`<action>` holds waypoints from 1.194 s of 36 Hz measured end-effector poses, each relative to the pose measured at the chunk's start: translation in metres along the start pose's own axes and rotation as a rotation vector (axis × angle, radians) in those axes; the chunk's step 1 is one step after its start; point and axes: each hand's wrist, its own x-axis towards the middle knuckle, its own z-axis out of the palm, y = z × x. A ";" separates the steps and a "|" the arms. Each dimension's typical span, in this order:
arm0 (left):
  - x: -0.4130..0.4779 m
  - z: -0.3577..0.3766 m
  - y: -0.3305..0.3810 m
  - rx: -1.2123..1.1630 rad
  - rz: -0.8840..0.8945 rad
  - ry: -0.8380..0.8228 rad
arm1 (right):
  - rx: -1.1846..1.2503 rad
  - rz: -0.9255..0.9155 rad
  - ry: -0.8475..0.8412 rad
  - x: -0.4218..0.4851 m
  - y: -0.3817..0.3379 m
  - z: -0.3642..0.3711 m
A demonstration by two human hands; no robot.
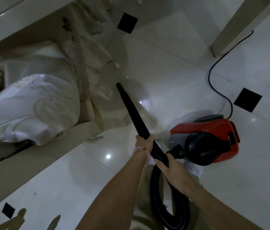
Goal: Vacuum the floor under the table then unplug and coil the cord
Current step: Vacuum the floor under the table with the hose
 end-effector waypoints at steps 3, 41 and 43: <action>0.002 0.004 0.015 -0.014 0.025 -0.051 | 0.008 0.005 0.044 0.003 -0.004 -0.005; -0.013 0.024 0.066 -0.492 0.279 -0.015 | 0.084 -0.082 0.201 0.015 -0.028 -0.023; -0.013 0.025 0.061 -0.471 0.295 -0.014 | 0.082 -0.077 0.197 0.013 -0.025 -0.021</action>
